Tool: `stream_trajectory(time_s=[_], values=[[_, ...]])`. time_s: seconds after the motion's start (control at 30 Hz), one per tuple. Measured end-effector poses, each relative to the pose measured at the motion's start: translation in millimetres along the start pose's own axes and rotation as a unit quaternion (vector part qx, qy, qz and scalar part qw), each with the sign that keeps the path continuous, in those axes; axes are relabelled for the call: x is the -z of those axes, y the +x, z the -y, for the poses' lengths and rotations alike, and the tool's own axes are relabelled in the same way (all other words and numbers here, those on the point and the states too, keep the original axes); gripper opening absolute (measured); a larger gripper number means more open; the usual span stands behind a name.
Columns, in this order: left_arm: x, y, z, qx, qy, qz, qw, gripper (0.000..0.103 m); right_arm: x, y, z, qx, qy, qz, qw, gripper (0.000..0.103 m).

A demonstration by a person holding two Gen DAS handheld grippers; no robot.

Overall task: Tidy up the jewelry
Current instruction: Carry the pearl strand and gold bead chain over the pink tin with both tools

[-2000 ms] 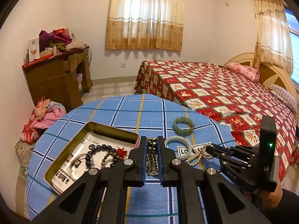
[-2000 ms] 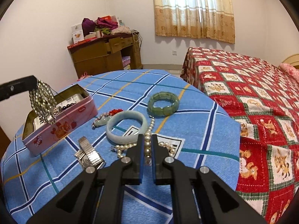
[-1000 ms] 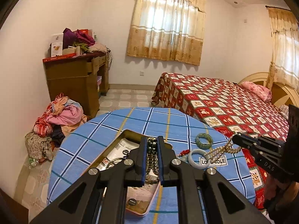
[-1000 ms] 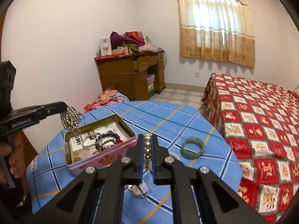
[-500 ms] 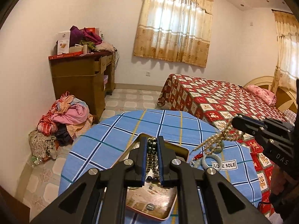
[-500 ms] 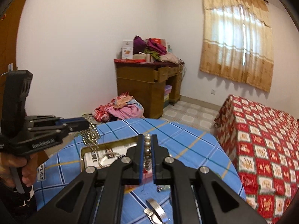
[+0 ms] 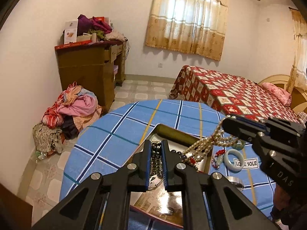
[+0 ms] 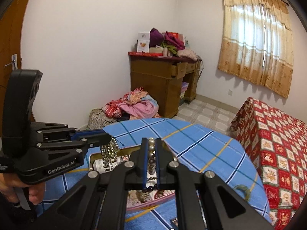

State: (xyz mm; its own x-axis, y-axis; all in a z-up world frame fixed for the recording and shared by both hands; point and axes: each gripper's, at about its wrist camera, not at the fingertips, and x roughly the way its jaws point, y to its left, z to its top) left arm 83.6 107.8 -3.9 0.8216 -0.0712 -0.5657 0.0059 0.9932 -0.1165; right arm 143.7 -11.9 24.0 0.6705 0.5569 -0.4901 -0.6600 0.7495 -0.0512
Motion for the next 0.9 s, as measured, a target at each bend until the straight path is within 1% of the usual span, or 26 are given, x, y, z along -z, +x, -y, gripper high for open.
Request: stream_trajectory(time_s=[0.23, 0.67, 0.9], values=[[6, 13, -4, -0.014, 0.004, -0.014, 0.9998, 0.009, 11, 16, -2, 0.001, 0.007, -0.022, 1.000, 0.008], [15, 34, -11, -0.019, -0.001, -0.040, 0.9990, 0.009, 23, 35, -4, 0.000, 0.019, -0.054, 0.998, 0.008], [20, 41, -16, -0.023, -0.003, -0.051, 0.9984, 0.010, 30, 38, -5, 0.000, 0.022, -0.063, 0.998, 0.008]])
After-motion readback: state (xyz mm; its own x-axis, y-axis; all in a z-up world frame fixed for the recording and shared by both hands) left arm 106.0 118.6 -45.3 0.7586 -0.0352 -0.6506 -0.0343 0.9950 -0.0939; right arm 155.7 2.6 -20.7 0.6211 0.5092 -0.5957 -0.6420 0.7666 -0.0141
